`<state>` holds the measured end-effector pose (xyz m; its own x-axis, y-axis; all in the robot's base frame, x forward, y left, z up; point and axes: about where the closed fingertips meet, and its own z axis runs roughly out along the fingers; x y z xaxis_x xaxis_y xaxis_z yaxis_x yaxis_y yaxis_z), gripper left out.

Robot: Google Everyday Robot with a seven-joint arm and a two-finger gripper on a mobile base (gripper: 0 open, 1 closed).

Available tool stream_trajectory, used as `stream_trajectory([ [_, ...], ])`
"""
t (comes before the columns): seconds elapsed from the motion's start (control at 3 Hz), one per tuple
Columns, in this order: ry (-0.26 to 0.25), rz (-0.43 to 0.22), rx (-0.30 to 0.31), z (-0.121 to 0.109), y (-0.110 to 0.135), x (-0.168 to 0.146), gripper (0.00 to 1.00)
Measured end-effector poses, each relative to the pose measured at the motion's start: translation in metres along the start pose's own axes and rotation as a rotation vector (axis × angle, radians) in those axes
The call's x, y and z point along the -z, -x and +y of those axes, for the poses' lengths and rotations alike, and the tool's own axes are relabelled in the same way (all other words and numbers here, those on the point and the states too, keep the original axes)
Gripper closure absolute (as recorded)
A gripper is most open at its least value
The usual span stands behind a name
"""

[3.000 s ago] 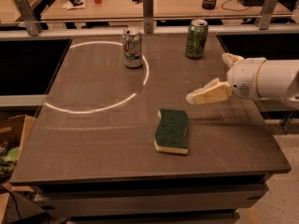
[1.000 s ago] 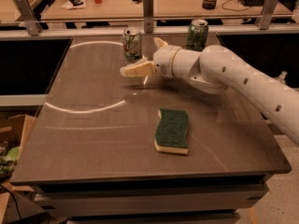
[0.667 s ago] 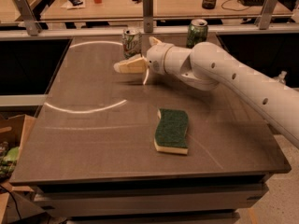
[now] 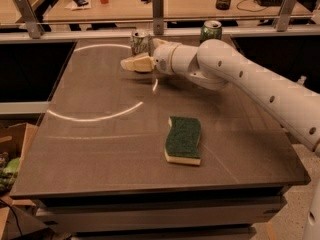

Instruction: Move 7up can near sponge

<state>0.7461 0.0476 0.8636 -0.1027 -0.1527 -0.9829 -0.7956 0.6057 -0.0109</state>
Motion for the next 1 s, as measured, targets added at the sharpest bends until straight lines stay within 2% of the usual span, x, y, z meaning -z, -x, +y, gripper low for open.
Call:
stream_trajectory([
  [0.67,0.039,-0.012,0.028,-0.003,0.002,0.0,0.64],
  [1.0,0.06,-0.004,0.027,-0.013,0.013,0.019,0.88],
])
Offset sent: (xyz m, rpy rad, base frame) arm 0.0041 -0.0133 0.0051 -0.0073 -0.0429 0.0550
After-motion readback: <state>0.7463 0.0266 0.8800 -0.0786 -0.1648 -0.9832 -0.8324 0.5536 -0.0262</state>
